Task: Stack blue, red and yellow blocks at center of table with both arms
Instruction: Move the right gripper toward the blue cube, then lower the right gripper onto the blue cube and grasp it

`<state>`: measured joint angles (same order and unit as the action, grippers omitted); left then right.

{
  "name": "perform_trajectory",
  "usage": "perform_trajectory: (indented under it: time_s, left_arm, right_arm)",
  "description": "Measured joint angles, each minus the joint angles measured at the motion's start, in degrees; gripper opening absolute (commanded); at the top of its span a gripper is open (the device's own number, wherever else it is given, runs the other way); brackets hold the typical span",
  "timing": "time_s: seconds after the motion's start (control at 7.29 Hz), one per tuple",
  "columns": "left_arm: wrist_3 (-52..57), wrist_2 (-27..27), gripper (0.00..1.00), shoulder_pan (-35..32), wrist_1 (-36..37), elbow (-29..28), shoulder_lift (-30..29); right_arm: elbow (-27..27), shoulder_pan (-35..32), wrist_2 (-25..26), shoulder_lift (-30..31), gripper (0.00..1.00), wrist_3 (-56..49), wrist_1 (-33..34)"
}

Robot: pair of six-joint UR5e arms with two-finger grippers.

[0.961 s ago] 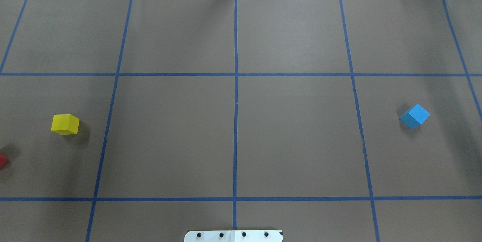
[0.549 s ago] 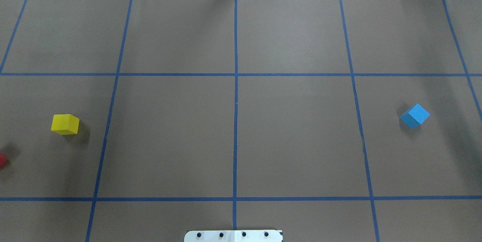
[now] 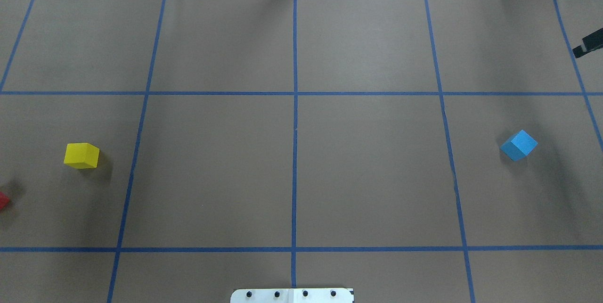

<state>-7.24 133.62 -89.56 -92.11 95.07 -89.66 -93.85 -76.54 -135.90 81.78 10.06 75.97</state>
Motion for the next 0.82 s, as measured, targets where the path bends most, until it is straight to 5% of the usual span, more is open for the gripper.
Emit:
perform_trajectory:
  time_s: [0.27, 0.82]
  left_arm:
    - [-0.01, -0.02, 1.00, 0.00, 0.00, 0.07, -0.06]
    - [-0.05, -0.02, 1.00, 0.00, 0.00, 0.11, -0.27]
  right_arm:
    - [0.47, 6.47, -0.19, 1.81, 0.99, 1.69, -8.63]
    - [-0.15, 14.86, 1.62, 6.05, 0.99, 2.58, -10.24]
